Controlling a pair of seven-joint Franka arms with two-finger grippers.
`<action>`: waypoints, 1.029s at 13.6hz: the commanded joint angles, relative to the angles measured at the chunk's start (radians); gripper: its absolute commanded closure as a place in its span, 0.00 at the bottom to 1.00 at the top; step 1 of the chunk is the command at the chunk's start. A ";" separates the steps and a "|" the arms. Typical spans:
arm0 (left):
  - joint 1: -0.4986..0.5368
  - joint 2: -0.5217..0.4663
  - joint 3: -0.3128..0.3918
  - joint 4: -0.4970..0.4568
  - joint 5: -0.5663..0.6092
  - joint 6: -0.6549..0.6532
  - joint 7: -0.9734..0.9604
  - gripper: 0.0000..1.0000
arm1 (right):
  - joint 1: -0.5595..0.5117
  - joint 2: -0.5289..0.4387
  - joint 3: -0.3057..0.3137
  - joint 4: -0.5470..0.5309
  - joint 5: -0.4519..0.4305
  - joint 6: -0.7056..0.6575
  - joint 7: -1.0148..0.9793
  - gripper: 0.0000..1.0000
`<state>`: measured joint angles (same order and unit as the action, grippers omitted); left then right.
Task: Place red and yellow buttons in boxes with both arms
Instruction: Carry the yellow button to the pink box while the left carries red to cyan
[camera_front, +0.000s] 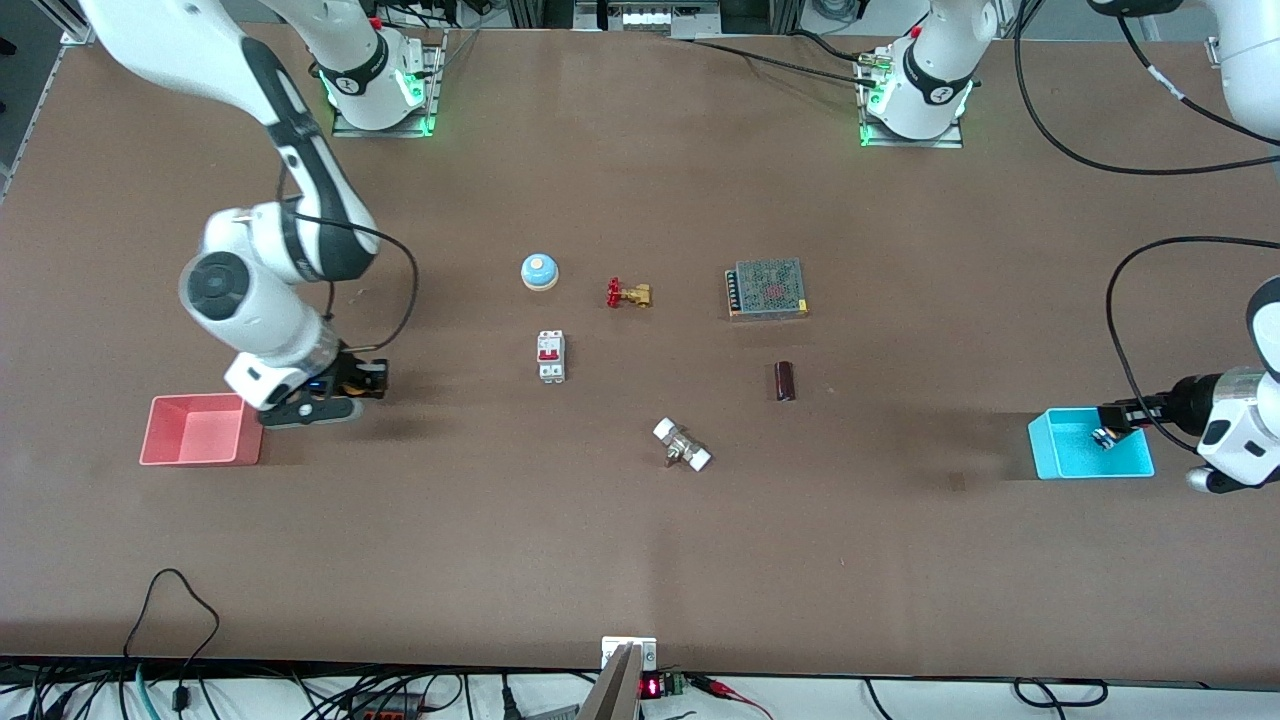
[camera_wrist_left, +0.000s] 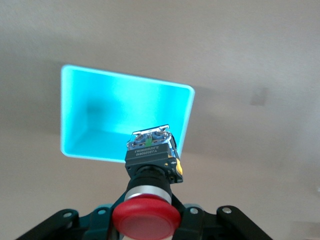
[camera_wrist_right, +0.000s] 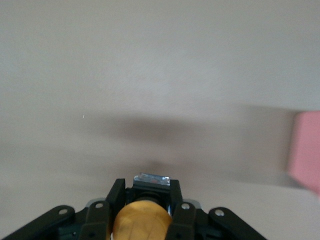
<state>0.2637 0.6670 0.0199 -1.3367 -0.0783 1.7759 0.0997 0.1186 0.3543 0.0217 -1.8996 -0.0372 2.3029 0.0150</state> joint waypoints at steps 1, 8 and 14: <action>0.014 0.055 -0.006 0.057 0.028 0.010 0.078 0.74 | -0.100 -0.061 -0.006 0.101 0.039 -0.176 -0.162 0.78; 0.031 0.123 -0.006 0.054 0.058 0.083 0.187 0.74 | -0.333 0.075 -0.023 0.238 0.054 -0.087 -0.596 0.78; 0.026 0.155 -0.006 0.053 0.111 0.083 0.193 0.73 | -0.343 0.181 -0.016 0.238 0.112 0.099 -0.612 0.78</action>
<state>0.2882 0.7955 0.0193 -1.3194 0.0057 1.8668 0.2682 -0.2160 0.5185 -0.0050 -1.6882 0.0426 2.3984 -0.5680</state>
